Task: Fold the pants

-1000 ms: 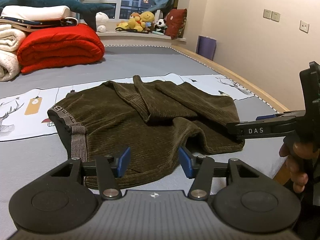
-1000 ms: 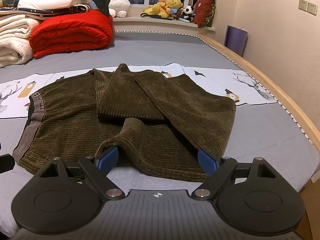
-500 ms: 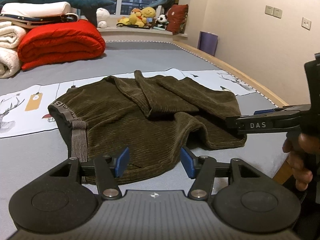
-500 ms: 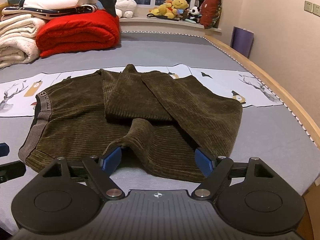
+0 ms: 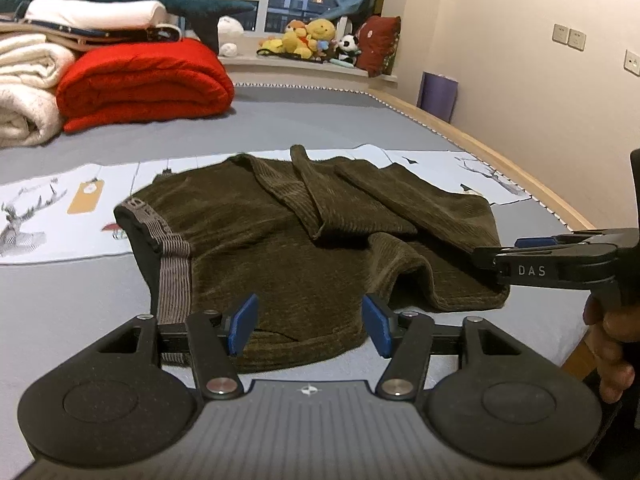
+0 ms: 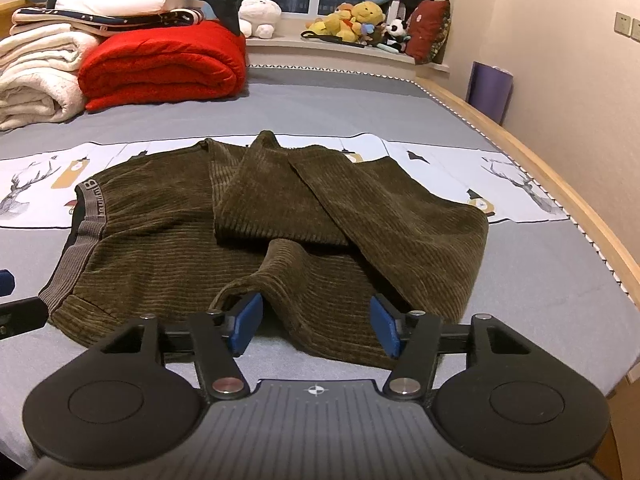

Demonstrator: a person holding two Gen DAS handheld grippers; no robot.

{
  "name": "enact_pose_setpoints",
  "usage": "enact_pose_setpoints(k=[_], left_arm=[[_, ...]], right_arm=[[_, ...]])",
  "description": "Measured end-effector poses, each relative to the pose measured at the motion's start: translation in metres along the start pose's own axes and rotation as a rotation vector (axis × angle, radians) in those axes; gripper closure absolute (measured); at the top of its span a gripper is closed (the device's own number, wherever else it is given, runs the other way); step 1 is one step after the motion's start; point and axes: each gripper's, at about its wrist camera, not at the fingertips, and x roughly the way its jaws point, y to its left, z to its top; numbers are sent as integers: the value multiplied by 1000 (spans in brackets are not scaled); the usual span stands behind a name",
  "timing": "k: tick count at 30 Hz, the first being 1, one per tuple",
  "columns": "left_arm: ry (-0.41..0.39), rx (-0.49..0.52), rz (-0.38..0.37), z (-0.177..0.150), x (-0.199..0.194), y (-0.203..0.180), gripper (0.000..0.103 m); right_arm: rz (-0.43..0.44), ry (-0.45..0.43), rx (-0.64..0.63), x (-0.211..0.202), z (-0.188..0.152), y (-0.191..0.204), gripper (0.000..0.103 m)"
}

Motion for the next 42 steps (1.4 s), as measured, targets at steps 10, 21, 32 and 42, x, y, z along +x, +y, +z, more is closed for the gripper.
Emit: enact_pose_setpoints(k=[10, 21, 32, 42], left_arm=[[15, 11, -19, 0, 1, 1, 37], [17, -1, -47, 1, 2, 4, 41], [72, 156, -49, 71, 23, 84, 91], [320, -367, -25, 59, 135, 210, 79]], right_arm=[[16, -1, -2, -1, 0, 1, 45], [2, -12, -24, 1, 1, 7, 48], [47, -75, 90, -7, 12, -9, 54], [134, -46, 82, 8, 21, -6, 53]])
